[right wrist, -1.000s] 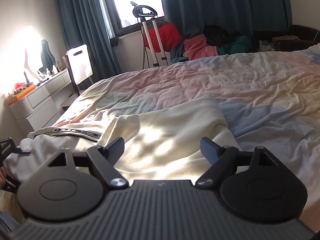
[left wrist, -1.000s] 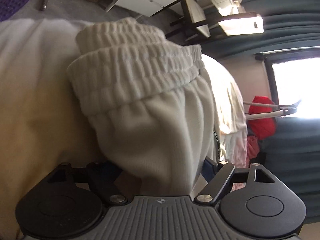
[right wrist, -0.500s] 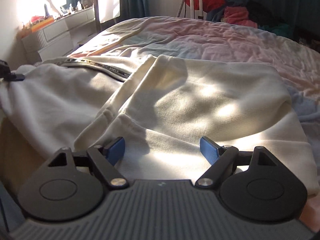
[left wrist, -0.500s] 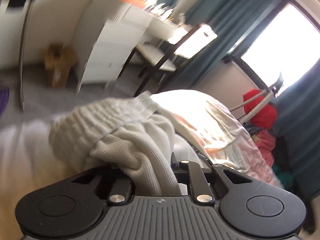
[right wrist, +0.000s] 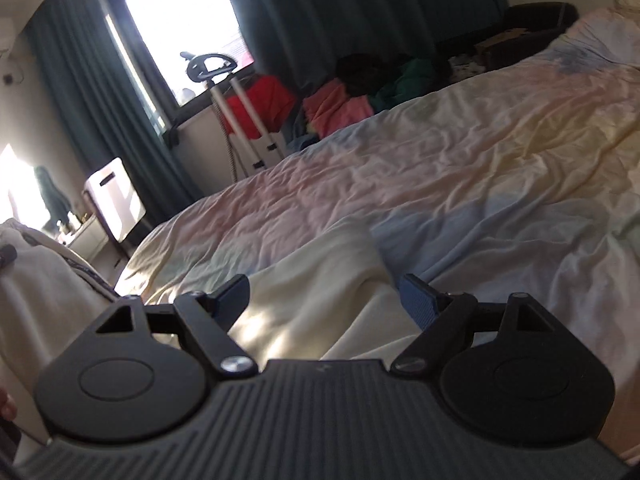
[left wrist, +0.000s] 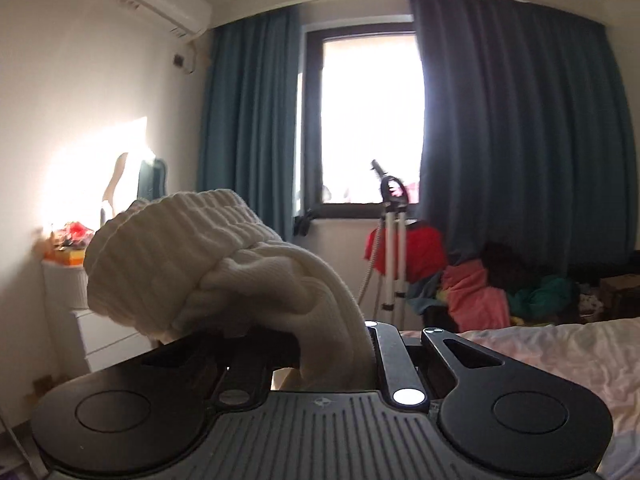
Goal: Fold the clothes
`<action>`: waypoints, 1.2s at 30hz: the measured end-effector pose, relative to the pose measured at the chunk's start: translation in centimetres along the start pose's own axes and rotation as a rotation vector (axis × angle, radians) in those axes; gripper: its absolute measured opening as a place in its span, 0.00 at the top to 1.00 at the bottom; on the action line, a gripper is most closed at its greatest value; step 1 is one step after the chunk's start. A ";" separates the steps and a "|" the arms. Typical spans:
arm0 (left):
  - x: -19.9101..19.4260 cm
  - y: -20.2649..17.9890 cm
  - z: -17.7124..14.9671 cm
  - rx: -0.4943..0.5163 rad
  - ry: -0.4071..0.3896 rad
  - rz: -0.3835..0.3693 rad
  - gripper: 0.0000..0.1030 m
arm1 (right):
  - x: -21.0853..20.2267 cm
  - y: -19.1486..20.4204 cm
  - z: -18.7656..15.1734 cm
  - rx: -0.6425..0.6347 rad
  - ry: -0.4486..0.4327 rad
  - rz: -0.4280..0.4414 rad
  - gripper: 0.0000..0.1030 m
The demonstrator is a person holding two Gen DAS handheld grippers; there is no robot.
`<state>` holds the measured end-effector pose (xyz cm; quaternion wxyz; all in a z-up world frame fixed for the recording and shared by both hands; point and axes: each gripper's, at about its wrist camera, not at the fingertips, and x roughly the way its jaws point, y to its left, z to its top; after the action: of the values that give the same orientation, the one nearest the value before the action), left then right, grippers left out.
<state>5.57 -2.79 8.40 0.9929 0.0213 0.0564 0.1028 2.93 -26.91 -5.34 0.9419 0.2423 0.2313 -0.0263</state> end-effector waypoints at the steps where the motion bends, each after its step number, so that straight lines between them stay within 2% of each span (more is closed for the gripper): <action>1: -0.2 -2.4 0.0 0.019 -0.014 -0.028 0.87 | -0.3 -1.1 0.6 0.026 -0.019 -0.021 0.19; 4: -0.7 -10.2 -0.9 0.095 -0.045 -0.114 0.87 | -1.1 -4.3 2.0 0.112 -0.092 -0.110 0.19; 8: -1.1 -18.4 -7.4 0.330 -0.037 -0.239 0.87 | -2.3 -8.0 2.8 0.253 -0.185 -0.197 0.18; 10: -1.4 -22.5 -10.6 0.449 -0.033 -0.301 0.87 | -2.6 -9.2 2.8 0.298 -0.210 -0.213 0.18; 12: -1.6 -26.6 -13.8 0.567 -0.028 -0.364 0.87 | -2.3 -9.9 2.7 0.320 -0.196 -0.204 0.17; 13: -1.7 -27.6 -15.2 0.607 -0.006 -0.391 0.87 | -2.1 -10.2 2.6 0.332 -0.190 -0.199 0.17; 15: -1.9 -28.9 -17.0 0.659 -0.016 -0.399 0.87 | -1.7 -10.9 2.5 0.354 -0.175 -0.188 0.17; 17: -1.5 -28.8 -17.3 0.658 -0.014 -0.399 0.85 | -1.1 -11.1 2.3 0.368 -0.148 -0.163 0.17; 20: -0.7 -28.4 -16.8 0.657 0.038 -0.437 0.70 | -0.3 -10.9 2.0 0.393 -0.107 -0.104 0.17; 22: -2.0 -25.6 -17.2 0.679 0.058 -0.471 0.35 | 0.2 -10.8 1.8 0.418 -0.072 -0.057 0.17; 24: -2.9 -22.6 -17.3 0.720 0.062 -0.500 0.28 | 0.7 -10.7 1.5 0.440 -0.040 -0.013 0.17; 28: -3.7 -18.6 -17.7 0.820 0.106 -0.551 0.25 | 2.1 -11.0 0.6 0.535 0.070 0.090 0.17; 30: -3.8 -16.5 -17.9 0.863 0.132 -0.565 0.25 | 2.7 -10.9 0.0 0.571 0.121 0.099 0.16; 33: -3.9 -11.7 -18.2 0.859 0.157 -0.543 0.29 | 3.3 -10.1 -0.4 0.562 0.155 0.104 0.16; 36: -3.1 -7.4 -18.4 0.755 0.218 -0.499 0.37 | 4.4 -9.2 -0.7 0.549 0.203 0.123 0.16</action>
<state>1.90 -10.10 -9.96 0.8983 0.3561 0.1972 -0.1654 5.03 -34.39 -11.95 0.8128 0.5031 0.2935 -0.0062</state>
